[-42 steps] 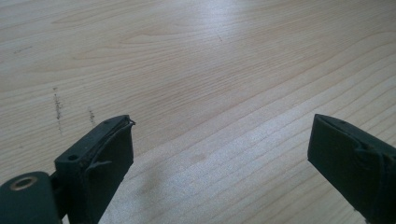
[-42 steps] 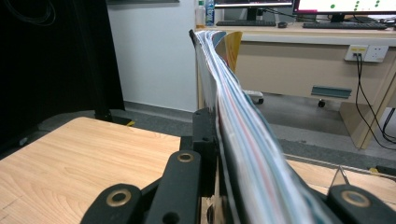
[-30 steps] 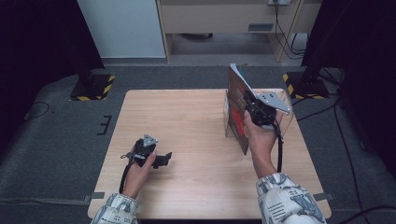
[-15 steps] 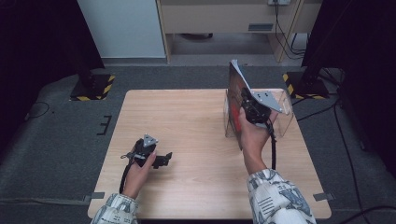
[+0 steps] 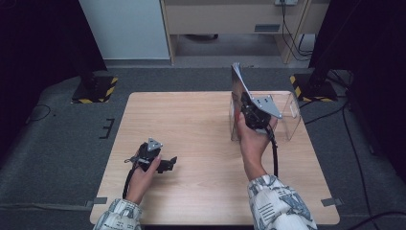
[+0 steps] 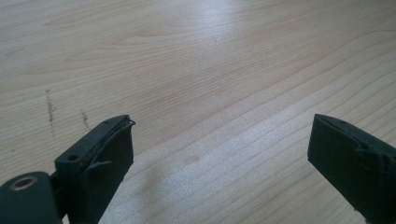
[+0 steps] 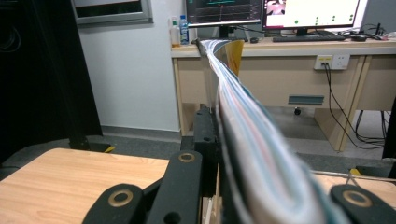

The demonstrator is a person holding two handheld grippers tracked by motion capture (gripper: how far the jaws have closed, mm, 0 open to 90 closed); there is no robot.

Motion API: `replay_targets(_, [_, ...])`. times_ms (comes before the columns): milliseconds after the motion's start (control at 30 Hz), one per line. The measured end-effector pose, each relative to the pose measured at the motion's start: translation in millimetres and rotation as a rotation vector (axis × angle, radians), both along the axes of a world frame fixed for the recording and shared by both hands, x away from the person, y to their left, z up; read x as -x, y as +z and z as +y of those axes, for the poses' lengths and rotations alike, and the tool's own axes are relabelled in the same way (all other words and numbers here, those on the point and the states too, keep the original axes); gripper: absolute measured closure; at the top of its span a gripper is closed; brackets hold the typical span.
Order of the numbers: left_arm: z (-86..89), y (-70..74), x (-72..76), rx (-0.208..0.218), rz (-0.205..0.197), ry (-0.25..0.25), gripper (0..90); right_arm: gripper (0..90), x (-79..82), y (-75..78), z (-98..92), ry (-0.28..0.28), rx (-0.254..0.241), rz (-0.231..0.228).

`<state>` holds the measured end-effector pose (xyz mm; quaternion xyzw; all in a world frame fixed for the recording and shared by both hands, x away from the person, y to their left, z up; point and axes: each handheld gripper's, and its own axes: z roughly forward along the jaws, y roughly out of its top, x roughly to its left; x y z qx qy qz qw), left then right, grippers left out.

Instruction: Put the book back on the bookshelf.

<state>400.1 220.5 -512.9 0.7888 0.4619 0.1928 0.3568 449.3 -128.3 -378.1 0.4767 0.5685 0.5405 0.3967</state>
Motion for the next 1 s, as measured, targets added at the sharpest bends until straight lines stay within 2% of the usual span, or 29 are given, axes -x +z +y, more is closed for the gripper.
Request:
replay_targets(133, [-0.9, -0.2, 0.2, -0.003, 0.001, -0.002, 6.4, 85.1, 3.7, -1.0, 1.8, 0.019, -0.011, 0.005])
replay_targets(400, [-2.4, -0.6, 0.2, -0.008, 0.002, -0.009, 6.4, 83.0, 9.2, -0.3, 7.2, 0.052, 0.028, 0.008])
replay_targets(633, [-3.8, -0.8, 0.2, -0.020, 0.001, -0.019, 6.4, 83.7, 8.1, 0.5, 11.3, 0.064, 0.005, 0.021])
replay_targets(1000, [-5.7, -1.2, 0.2, -0.026, 0.000, -0.026, 6.4, 85.5, 2.4, 0.7, 12.6, 0.030, -0.023, 0.019])
